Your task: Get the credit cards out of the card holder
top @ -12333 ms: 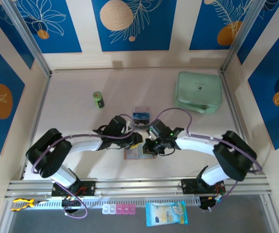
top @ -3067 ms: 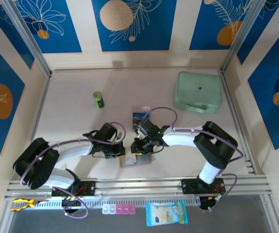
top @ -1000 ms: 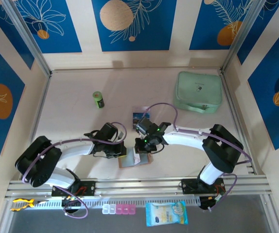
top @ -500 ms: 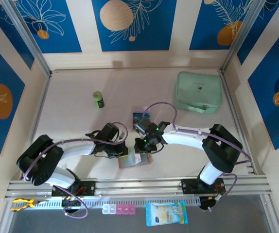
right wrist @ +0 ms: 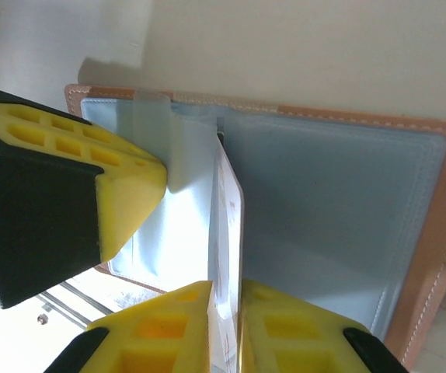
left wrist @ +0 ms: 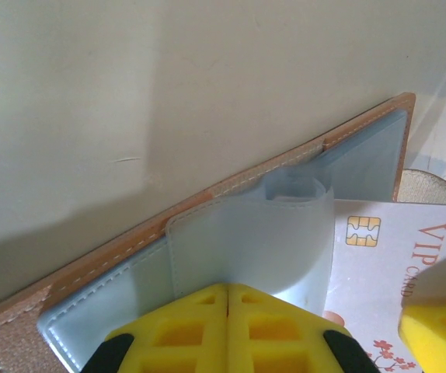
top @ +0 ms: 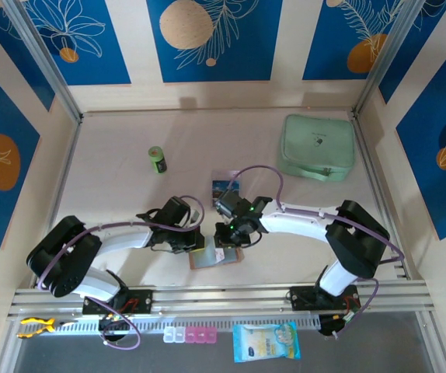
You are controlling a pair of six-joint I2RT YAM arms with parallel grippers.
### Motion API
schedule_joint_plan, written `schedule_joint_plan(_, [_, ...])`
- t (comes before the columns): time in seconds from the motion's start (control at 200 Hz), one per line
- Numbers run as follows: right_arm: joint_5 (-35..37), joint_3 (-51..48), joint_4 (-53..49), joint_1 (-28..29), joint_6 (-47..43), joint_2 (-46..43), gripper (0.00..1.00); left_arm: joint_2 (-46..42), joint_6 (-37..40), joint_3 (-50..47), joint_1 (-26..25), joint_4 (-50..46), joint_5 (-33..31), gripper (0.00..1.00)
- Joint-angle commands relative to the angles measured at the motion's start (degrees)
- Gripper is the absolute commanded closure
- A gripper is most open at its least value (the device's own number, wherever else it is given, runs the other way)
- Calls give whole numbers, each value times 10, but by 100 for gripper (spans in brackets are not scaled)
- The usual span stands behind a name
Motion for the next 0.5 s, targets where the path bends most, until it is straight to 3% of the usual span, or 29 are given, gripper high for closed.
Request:
schedule_joint_plan(0.0, [-3, -12, -15, 11, 20, -22, 84, -5, 10, -8, -6, -21, -9, 100])
schedule_joint_plan(0.355, [8, -8, -25, 15, 19, -25, 91, -8, 16, 1, -5, -31, -11, 100])
schedule_joint_plan(0.495, [16, -8, -28, 14, 18, -31, 94, -21, 45, 27, -4, -88, -38, 100])
